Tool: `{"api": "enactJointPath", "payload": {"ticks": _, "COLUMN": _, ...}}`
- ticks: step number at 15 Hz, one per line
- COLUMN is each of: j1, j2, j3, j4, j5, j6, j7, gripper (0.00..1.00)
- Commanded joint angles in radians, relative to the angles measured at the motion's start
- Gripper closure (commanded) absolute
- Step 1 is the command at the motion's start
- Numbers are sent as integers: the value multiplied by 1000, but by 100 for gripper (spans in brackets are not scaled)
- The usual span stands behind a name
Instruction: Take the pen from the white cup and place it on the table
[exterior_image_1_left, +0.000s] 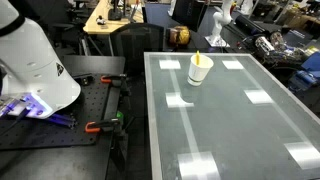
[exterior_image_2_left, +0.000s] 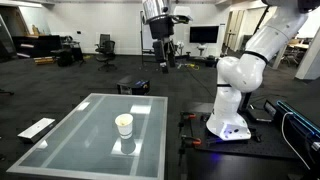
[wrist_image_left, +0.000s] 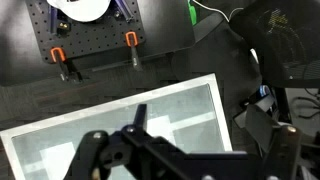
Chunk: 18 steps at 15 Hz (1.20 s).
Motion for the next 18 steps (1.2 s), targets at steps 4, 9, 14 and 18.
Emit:
{"api": "enactJointPath", "payload": {"ticks": 4, "j1": -13, "j2": 0, "j3": 9, "j4": 2, "j5": 4, "j6": -4, "j7": -5, "gripper": 0}}
{"api": "enactJointPath", "payload": {"ticks": 9, "j1": -30, "j2": 4, "j3": 9, "j4": 7, "j5": -10, "j6": 10, "j7": 15, "gripper": 0}}
{"api": "enactJointPath", "payload": {"ticks": 14, "j1": -87, "j2": 37, "j3": -17, "j4": 36, "j5": -25, "j6": 31, "j7": 29, "gripper": 0}}
{"api": "enactJointPath", "payload": {"ticks": 18, "j1": -130, "j2": 97, "j3": -51, "j4": 58, "j5": -14, "j6": 72, "j7": 27, "gripper": 0}}
